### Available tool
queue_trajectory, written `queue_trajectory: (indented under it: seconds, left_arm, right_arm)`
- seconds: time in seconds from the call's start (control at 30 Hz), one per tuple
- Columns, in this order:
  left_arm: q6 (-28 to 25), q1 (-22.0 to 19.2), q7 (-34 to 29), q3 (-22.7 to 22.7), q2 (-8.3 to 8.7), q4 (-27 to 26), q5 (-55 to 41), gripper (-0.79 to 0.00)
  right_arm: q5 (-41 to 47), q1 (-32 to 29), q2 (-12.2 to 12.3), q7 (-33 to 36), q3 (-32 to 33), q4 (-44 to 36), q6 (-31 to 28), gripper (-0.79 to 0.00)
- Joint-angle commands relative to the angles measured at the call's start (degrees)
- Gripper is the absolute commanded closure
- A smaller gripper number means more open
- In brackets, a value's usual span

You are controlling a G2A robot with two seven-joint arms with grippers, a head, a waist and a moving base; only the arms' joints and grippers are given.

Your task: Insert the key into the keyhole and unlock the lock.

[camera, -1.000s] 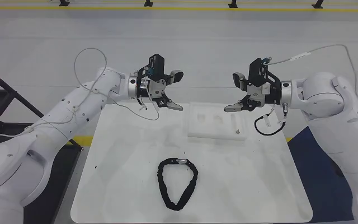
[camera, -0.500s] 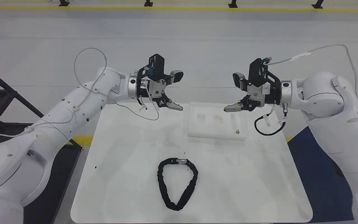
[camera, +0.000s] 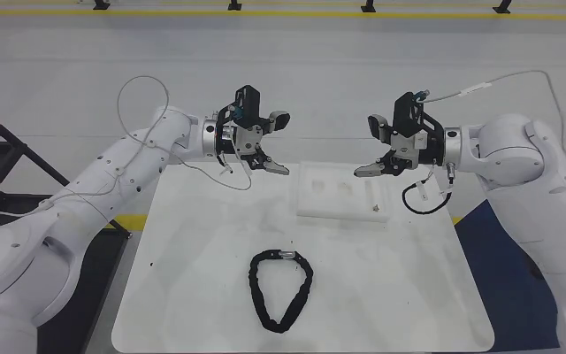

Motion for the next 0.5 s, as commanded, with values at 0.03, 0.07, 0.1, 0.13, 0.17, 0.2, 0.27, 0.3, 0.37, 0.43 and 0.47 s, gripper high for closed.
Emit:
queue_trajectory:
  seconds: [0.03,0.07,0.1,0.13,0.17,0.2,0.27,0.3,0.37,0.43,0.47]
  left_arm:
    - [0.0,0.0,0.0,0.0,0.0,0.0,0.0,-0.785]
    - [0.0,0.0,0.0,0.0,0.0,0.0,0.0,-0.785]
    - [0.0,0.0,0.0,0.0,0.0,0.0,0.0,-0.785]
    - [0.0,0.0,0.0,0.0,0.0,0.0,0.0,-0.785]
    - [0.0,0.0,0.0,0.0,0.0,0.0,0.0,-0.785]
    - [0.0,0.0,0.0,0.0,0.0,0.0,0.0,-0.785]
    - [0.0,0.0,0.0,0.0,0.0,0.0,0.0,-0.785]
    - [0.0,0.0,0.0,0.0,0.0,0.0,0.0,-0.785]
    - [0.0,0.0,0.0,0.0,0.0,0.0,0.0,-0.785]
    - [0.0,0.0,0.0,0.0,0.0,0.0,0.0,-0.785]
    - [0.0,0.0,0.0,0.0,0.0,0.0,0.0,-0.785]
  right_arm:
    - [-2.05,-1.27,-0.03,-0.6,-0.41,0.07,2.91,-0.785]
    - [-2.65,-1.4,-0.09,-0.54,-0.65,0.19,3.96,-0.785]
    - [-3.56,-1.49,-0.09,0.53,-1.02,0.96,5.45,-0.785]
    - [-4.91,-1.17,-0.1,2.13,-1.43,0.93,6.79,-0.785]
    - [-5.31,-1.15,-0.18,2.66,-1.88,0.77,7.32,-0.785]
    - [-5.38,-1.25,-0.26,2.82,-2.18,1.46,7.98,-0.785]
    - [-6.81,-1.05,-0.42,4.05,-2.91,2.65,10.28,-0.785]
    - [-7.27,-0.89,-0.53,4.62,-3.31,3.31,11.56,-0.785]
    - [-7.76,-0.67,-0.88,6.55,-4.48,4.99,15.48,-0.785]
    - [-6.56,-0.49,-1.4,8.18,-5.71,7.06,19.24,-0.785]
    - [-5.21,-0.36,-1.71,9.55,-6.42,8.31,21.14,-0.785]
